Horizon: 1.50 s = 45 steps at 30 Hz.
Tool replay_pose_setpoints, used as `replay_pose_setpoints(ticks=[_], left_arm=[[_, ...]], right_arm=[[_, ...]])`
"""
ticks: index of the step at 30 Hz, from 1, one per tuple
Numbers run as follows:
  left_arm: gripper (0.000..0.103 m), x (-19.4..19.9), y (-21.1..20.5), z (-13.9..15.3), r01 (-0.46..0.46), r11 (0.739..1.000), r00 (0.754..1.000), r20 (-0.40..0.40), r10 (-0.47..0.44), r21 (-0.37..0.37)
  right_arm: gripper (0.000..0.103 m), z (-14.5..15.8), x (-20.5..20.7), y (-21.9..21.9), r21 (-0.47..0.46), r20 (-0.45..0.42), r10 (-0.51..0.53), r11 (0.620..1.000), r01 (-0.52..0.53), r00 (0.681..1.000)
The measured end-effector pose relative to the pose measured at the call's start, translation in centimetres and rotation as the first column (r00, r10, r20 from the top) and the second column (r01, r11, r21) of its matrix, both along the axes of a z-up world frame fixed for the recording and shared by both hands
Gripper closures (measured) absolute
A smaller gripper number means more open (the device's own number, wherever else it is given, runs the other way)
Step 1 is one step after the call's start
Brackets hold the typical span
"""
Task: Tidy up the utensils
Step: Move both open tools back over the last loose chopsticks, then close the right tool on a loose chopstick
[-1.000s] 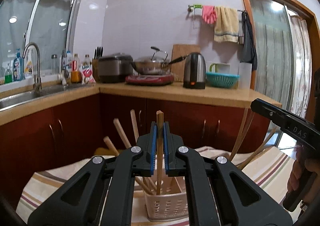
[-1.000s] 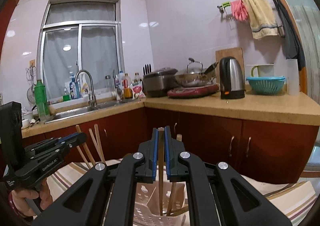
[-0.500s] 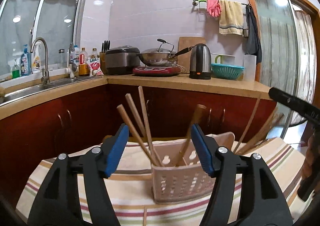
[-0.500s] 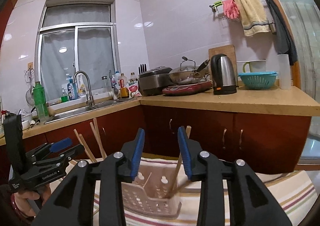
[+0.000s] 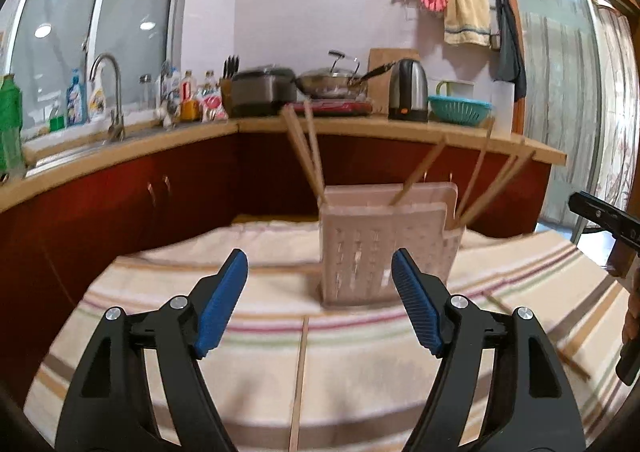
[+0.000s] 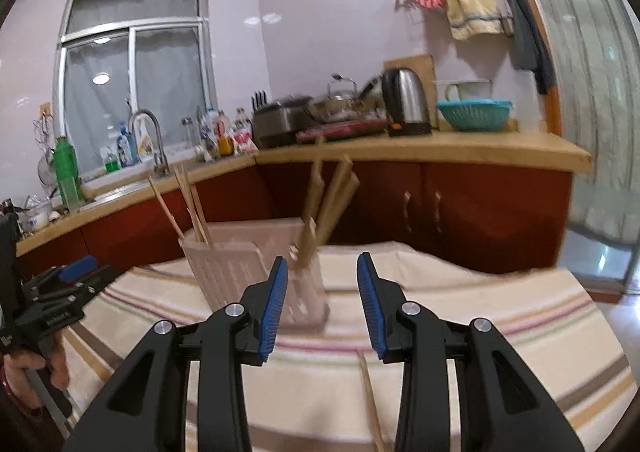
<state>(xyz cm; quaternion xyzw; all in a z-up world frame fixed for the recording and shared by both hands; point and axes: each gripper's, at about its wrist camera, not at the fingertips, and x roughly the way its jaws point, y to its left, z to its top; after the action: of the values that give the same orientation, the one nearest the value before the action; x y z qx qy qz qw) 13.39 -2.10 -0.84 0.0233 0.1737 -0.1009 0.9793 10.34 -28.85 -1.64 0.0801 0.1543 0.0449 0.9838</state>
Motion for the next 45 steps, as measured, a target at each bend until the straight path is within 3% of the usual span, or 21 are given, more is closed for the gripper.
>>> replay_pose_setpoints(ticks=[8,15,22,30,31,33,36,45], left_arm=[[0.03,-3.7,2.1,-4.4,-0.054,0.998,0.993,-0.104,0.056,0.019],[0.03,-5.8,3.6,-7.5,-0.086,0.996,0.978,-0.19,0.09,0.029],[0.03,-7.2,4.2,-9.6,-0.093,0.995,0.962,-0.254,0.099,0.033],[0.031,-7.3,4.0,-10.2,-0.079,0.997,0.955,-0.286,0.081,0.018],[0.032,-7.4,3.9,-10.3,-0.075,0.997,0.953,-0.293,0.077,0.017],[0.036,-7.3,3.8,-10.5,-0.07,0.997,0.951,-0.301,0.072,0.016],[0.039,-7.3,3.5,-10.9,-0.062,0.998,0.945,-0.321,0.065,0.018],[0.048,-7.2,3.5,-11.4,-0.053,0.999,0.935,-0.35,0.052,0.007]], right_arm=[[0.066,-5.1,-4.4,-0.4,-0.07,-0.108,-0.05,0.997,0.042,0.993],[0.066,-9.3,-6.5,-0.9,-0.069,-0.217,-0.061,0.997,0.047,0.974],[0.066,-10.3,-7.5,-1.1,-0.072,-0.257,-0.081,0.995,0.065,0.963],[0.066,-11.6,-8.3,-1.4,-0.061,-0.337,-0.094,0.995,0.078,0.937],[0.067,-11.8,-8.4,-1.4,-0.063,-0.346,-0.096,0.995,0.079,0.933],[0.082,-12.3,-8.3,-1.3,-0.069,-0.378,-0.09,0.995,0.069,0.921],[0.094,-12.6,-8.4,-0.9,-0.068,-0.39,-0.086,0.996,0.065,0.917],[0.096,-12.4,-7.9,2.7,-0.056,-0.39,0.035,0.997,-0.062,0.92]])
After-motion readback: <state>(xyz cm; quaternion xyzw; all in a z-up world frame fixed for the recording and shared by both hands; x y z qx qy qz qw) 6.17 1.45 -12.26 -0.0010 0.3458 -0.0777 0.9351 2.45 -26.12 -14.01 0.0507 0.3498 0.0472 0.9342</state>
